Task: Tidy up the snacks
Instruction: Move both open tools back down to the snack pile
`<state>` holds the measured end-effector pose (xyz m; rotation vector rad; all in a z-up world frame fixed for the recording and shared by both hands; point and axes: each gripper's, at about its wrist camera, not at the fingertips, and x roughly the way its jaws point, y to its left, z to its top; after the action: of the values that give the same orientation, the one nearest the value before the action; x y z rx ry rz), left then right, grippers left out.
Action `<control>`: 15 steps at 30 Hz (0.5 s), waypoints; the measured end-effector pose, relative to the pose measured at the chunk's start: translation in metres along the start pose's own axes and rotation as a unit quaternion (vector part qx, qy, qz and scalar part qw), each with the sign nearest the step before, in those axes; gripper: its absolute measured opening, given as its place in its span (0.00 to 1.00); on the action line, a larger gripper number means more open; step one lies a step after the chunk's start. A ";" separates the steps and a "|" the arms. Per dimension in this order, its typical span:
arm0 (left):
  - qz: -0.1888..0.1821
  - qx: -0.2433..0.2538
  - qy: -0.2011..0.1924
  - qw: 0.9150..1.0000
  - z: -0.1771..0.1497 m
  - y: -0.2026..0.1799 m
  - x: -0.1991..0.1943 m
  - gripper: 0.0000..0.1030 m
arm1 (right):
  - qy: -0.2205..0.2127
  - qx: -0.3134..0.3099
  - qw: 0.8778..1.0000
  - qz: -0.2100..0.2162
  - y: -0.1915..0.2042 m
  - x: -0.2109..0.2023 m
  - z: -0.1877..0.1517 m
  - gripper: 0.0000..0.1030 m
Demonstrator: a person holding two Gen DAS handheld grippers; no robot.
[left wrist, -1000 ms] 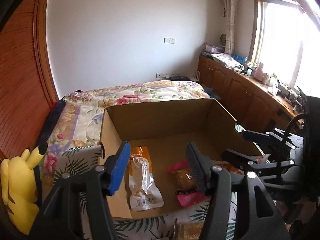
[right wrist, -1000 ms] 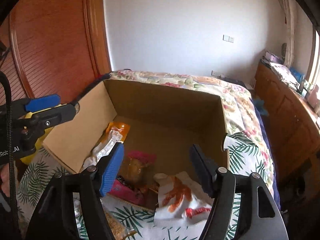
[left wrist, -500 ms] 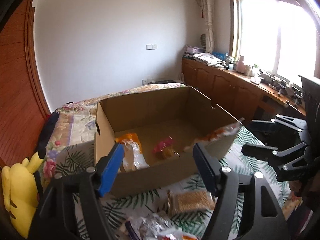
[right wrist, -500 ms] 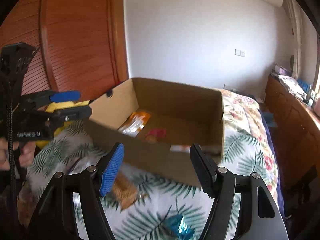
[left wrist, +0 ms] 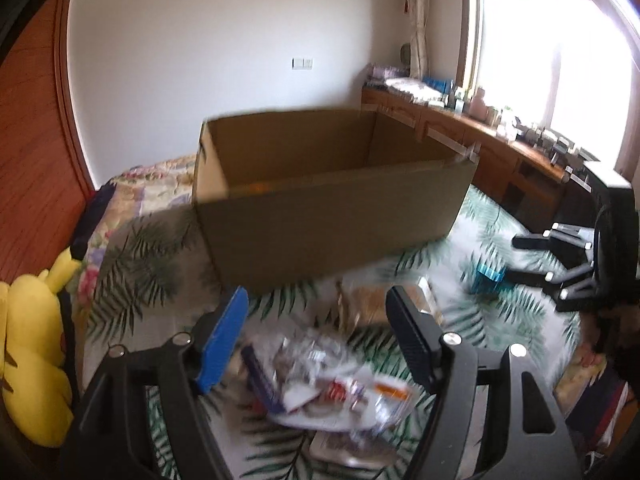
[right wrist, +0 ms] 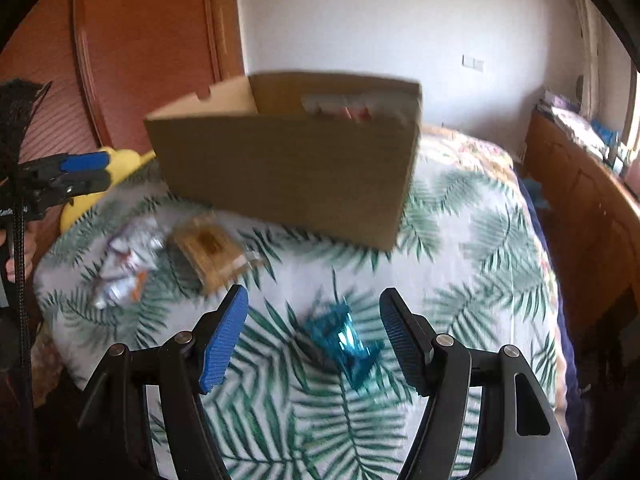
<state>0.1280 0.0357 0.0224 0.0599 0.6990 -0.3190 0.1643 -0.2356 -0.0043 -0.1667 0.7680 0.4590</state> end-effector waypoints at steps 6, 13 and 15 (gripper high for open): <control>0.009 -0.004 0.036 0.999 -0.032 0.004 0.017 0.70 | 0.039 -0.004 0.999 -0.015 -0.015 0.019 -0.024 0.68; 0.010 -0.011 0.053 0.998 -0.049 0.013 0.023 0.70 | 0.050 -0.010 0.998 -0.019 -0.018 0.024 -0.026 0.67; 0.010 -0.008 0.054 0.998 -0.050 0.014 0.024 0.70 | 0.051 -0.019 0.998 -0.023 -0.016 0.024 -0.024 0.67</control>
<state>0.1178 0.0504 -0.0320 0.0702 0.8069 -0.2920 0.1716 -0.2492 -0.0388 -0.2455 0.8541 0.4234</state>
